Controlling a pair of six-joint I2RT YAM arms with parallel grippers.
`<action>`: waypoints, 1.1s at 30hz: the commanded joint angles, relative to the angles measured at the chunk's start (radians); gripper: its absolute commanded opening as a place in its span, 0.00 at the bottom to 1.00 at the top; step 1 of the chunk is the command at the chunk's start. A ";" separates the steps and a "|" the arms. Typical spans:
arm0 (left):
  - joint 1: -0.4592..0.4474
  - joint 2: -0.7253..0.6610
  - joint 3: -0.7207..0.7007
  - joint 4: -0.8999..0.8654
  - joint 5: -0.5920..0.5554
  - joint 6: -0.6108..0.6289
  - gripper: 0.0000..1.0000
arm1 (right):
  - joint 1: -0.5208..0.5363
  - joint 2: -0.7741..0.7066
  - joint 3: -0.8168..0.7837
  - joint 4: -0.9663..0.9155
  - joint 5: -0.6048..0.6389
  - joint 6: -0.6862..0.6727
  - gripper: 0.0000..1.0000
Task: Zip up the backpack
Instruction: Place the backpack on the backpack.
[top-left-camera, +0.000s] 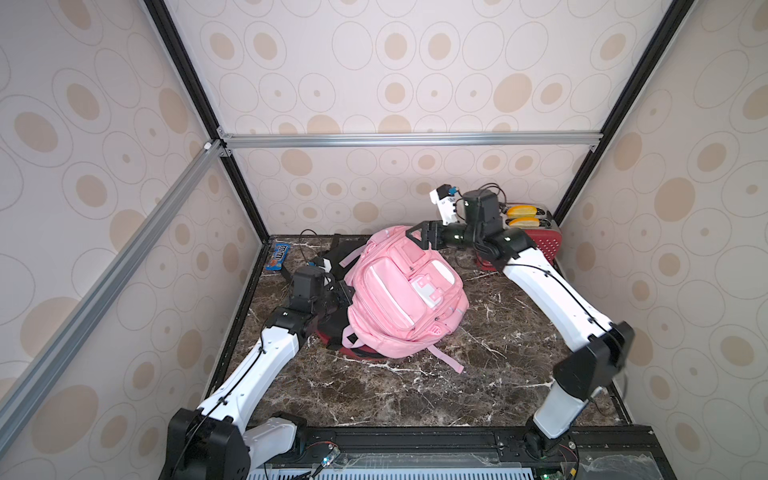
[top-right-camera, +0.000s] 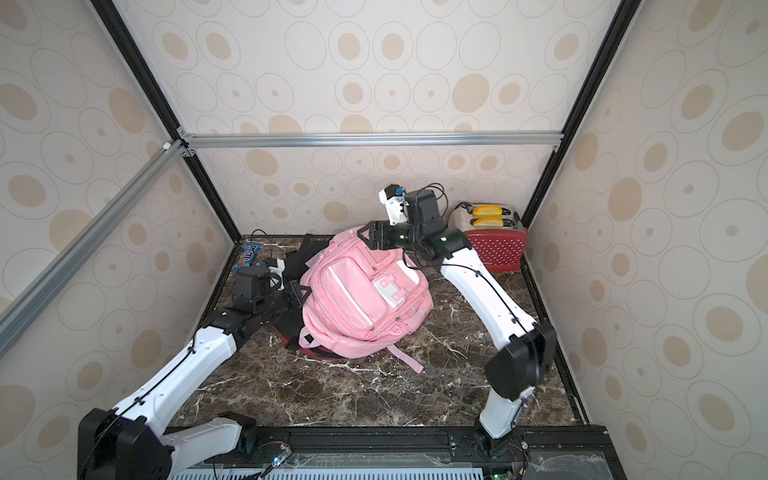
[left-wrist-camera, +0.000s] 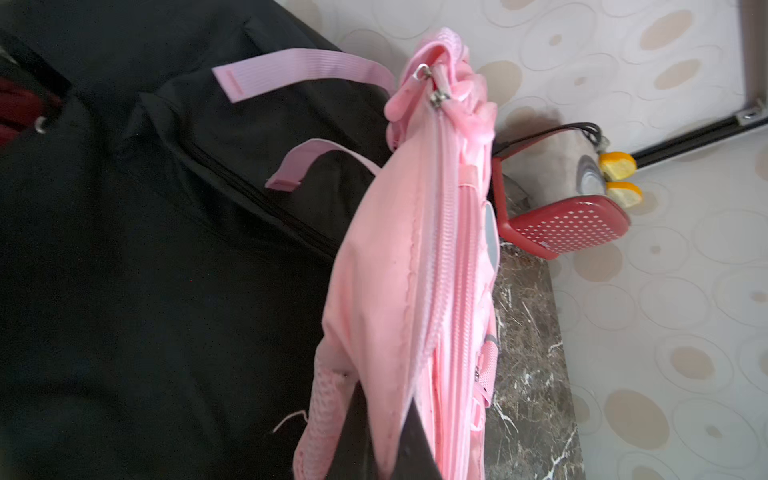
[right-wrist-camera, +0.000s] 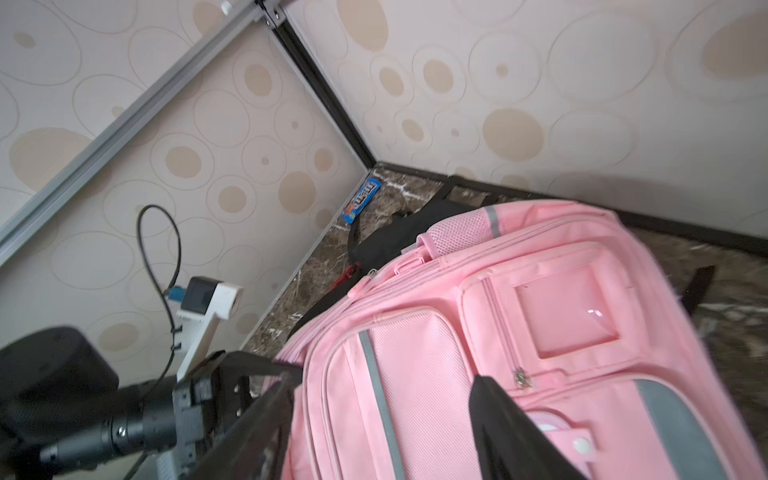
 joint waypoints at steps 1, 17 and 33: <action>0.095 0.063 0.113 0.100 -0.016 0.029 0.00 | -0.001 -0.082 -0.178 0.008 0.180 -0.166 0.71; 0.035 0.110 0.134 0.076 0.030 0.041 0.00 | 0.113 0.067 -0.011 -0.138 0.316 -0.621 0.70; -0.128 -0.005 0.107 -0.128 -0.146 0.124 0.00 | 0.117 0.149 0.046 -0.132 0.285 -0.621 0.71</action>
